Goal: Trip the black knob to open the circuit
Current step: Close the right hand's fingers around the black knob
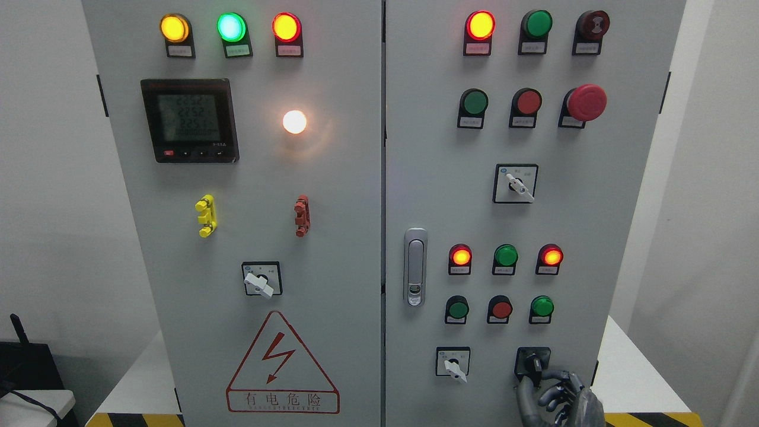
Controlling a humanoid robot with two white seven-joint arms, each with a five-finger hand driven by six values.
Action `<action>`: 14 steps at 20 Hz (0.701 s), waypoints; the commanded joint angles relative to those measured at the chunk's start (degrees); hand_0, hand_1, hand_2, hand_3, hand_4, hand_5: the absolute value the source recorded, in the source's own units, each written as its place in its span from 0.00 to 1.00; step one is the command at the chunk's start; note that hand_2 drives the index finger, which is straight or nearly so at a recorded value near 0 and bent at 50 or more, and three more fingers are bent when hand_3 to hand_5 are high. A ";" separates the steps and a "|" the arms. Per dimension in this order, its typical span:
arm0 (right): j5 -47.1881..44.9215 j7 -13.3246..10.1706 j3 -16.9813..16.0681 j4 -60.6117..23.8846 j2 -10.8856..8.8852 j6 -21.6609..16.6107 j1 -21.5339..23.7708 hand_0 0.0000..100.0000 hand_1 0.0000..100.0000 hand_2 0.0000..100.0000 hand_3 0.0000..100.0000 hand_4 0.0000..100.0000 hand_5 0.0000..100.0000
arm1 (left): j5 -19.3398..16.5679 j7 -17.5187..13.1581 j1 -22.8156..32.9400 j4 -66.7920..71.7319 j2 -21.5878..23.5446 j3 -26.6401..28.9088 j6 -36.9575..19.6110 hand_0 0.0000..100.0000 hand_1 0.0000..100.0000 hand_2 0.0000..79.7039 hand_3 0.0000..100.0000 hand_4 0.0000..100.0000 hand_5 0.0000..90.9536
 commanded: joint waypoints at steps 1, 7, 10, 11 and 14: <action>-0.17 0.12 0.15 -0.03 0.01 0.06 -0.02 0.44 0.80 0.52 0.86 0.90 0.94 | -1.93 0.03 -0.44 0.00 0.01 0.00 0.02 0.12 0.39 0.00 0.00 0.00 0.00; -0.69 0.12 0.15 -0.12 0.01 0.15 0.07 0.45 0.79 0.54 0.87 0.91 0.94 | -1.93 0.03 -0.44 0.00 0.01 0.00 0.02 0.12 0.39 0.00 0.00 0.00 0.00; -0.87 0.12 0.15 -0.12 0.01 0.15 0.07 0.45 0.79 0.54 0.87 0.91 0.94 | -1.84 0.03 -0.44 0.00 0.01 0.00 0.02 0.12 0.39 0.00 0.00 0.00 0.00; -0.87 0.12 0.15 -0.12 0.01 0.15 0.07 0.45 0.78 0.55 0.87 0.91 0.95 | -1.93 0.03 -0.44 0.00 0.01 0.00 0.02 0.12 0.39 0.00 0.00 0.00 0.00; -0.96 0.12 0.50 -0.12 0.01 0.15 0.07 0.46 0.77 0.56 0.88 0.92 0.95 | -1.84 0.03 -0.44 0.00 0.01 0.00 0.02 0.12 0.39 0.00 0.00 0.00 0.00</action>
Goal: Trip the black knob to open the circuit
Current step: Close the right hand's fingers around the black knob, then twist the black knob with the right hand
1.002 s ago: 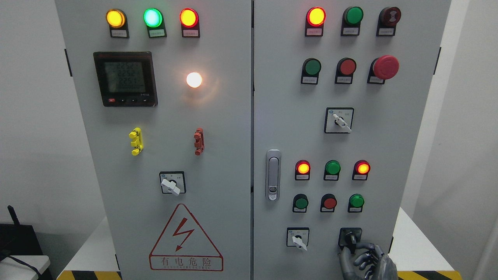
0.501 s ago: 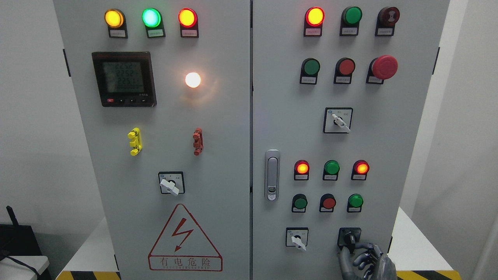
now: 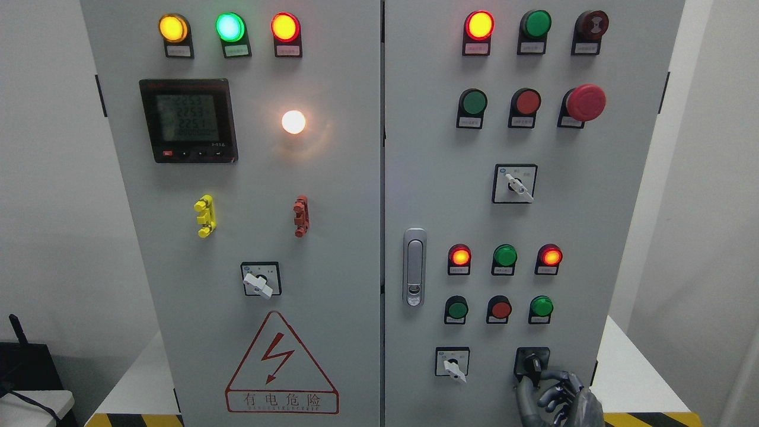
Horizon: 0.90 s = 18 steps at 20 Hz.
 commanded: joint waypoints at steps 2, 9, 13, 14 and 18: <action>-0.21 0.10 0.42 -0.06 0.00 0.10 0.03 0.46 0.77 0.56 0.88 0.92 0.95 | -1.84 0.03 -0.44 0.00 0.01 0.00 0.02 0.12 0.39 0.00 0.00 0.00 0.00; -2.15 0.11 0.51 -0.15 0.00 0.10 -0.05 0.45 0.76 0.57 0.90 0.92 0.95 | -1.93 0.03 -0.44 0.00 0.01 0.00 0.02 0.12 0.39 0.00 0.00 0.00 0.00; -2.23 0.28 0.68 -0.15 0.00 0.19 -0.05 0.45 0.75 0.58 0.90 0.93 0.95 | -1.84 0.03 -0.44 0.00 0.01 0.00 0.02 0.12 0.39 0.00 0.00 0.00 0.00; -2.23 0.37 0.68 -0.15 0.00 0.19 -0.05 0.45 0.75 0.58 0.90 0.93 0.95 | -1.84 0.03 -0.44 0.00 0.01 0.00 0.02 0.12 0.39 0.00 0.00 0.00 0.00; -2.23 0.72 0.77 -0.06 0.00 0.19 -0.05 0.45 0.75 0.59 0.91 0.93 0.95 | -1.93 0.03 -0.44 0.00 0.01 0.00 0.02 0.12 0.39 0.00 0.00 0.00 0.00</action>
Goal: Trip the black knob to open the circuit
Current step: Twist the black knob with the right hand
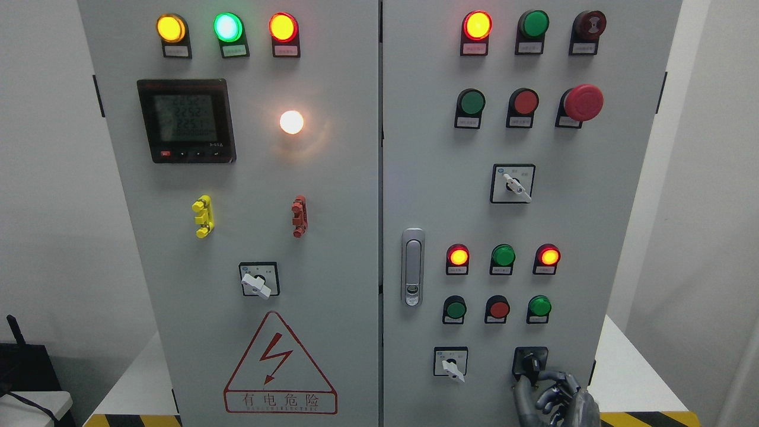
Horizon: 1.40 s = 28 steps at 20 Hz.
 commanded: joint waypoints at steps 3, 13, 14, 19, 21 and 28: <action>-1.37 0.18 0.28 -0.07 0.00 -0.01 -0.02 0.45 0.75 0.59 0.91 0.93 0.95 | -1.93 0.03 -0.44 0.00 0.01 0.00 0.02 0.12 0.39 0.00 0.00 0.00 0.00; -3.92 0.18 0.63 -0.15 0.00 -0.01 -0.02 0.45 0.74 0.60 0.92 0.94 0.95 | -1.85 0.03 -0.44 0.00 0.01 0.00 0.02 0.12 0.39 0.00 0.00 0.00 0.00; -3.92 0.18 0.63 -0.15 0.00 -0.10 -0.11 0.45 0.74 0.60 0.92 0.94 0.95 | -1.93 0.03 -0.44 0.00 0.01 0.00 0.02 0.12 0.39 0.00 0.00 0.00 0.00; -4.19 0.18 0.63 -0.24 0.00 -0.10 -0.11 0.44 0.73 0.60 0.92 0.94 0.95 | -1.93 0.03 -0.44 0.00 0.01 0.00 0.02 0.12 0.39 0.00 0.00 0.00 0.00; -4.19 0.18 0.72 -0.24 0.00 -0.10 -0.11 0.44 0.73 0.61 0.93 0.95 0.95 | -1.93 0.03 -0.44 0.00 -0.08 0.00 0.02 0.12 0.39 0.00 0.00 0.00 0.00; -6.12 0.18 1.25 -0.24 0.00 1.04 -0.11 0.44 0.73 0.61 0.93 0.95 0.95 | -1.93 0.03 -0.44 0.00 0.01 0.00 0.02 0.12 0.39 0.00 0.00 0.00 0.00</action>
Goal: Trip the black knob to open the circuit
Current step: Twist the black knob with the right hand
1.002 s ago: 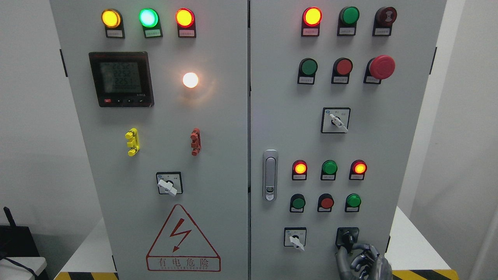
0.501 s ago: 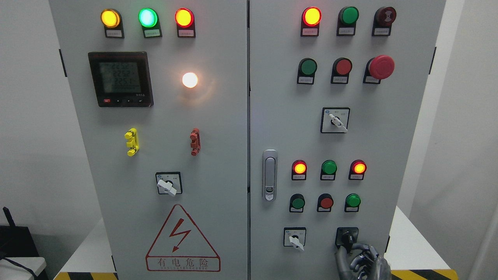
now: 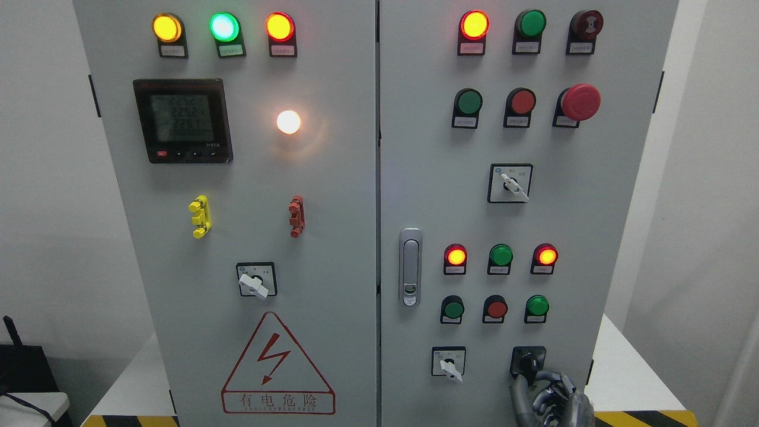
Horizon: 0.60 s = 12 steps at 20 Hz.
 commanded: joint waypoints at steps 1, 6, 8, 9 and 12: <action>-1.21 0.01 0.46 -0.08 0.07 1.07 0.00 0.44 0.73 0.61 0.93 0.95 0.96 | -1.85 0.03 -0.44 0.00 0.01 0.00 0.02 0.12 0.39 0.00 0.00 0.00 0.00; -3.75 0.01 0.46 -0.08 0.07 1.42 -0.09 0.44 0.73 0.61 0.94 0.95 0.96 | -1.93 0.03 -0.44 0.00 0.01 0.00 0.02 0.12 0.39 0.00 0.00 0.00 0.00; -3.75 0.01 0.46 -0.17 0.07 1.42 -0.09 0.44 0.73 0.61 0.94 0.96 0.96 | -1.85 0.03 -0.44 0.00 0.01 0.00 0.02 0.12 0.39 0.00 0.00 0.00 0.00; -3.75 0.01 0.46 -0.17 0.07 1.42 -0.17 0.44 0.73 0.61 0.94 0.96 0.96 | -1.85 0.03 -0.44 0.00 0.01 0.00 0.02 0.12 0.39 0.00 0.00 0.00 0.00; -3.75 0.01 0.46 -0.17 0.07 1.34 -0.35 0.43 0.73 0.62 0.94 0.96 0.96 | -1.85 0.03 -0.44 0.00 0.01 0.00 0.02 0.12 0.39 0.00 0.00 0.00 0.00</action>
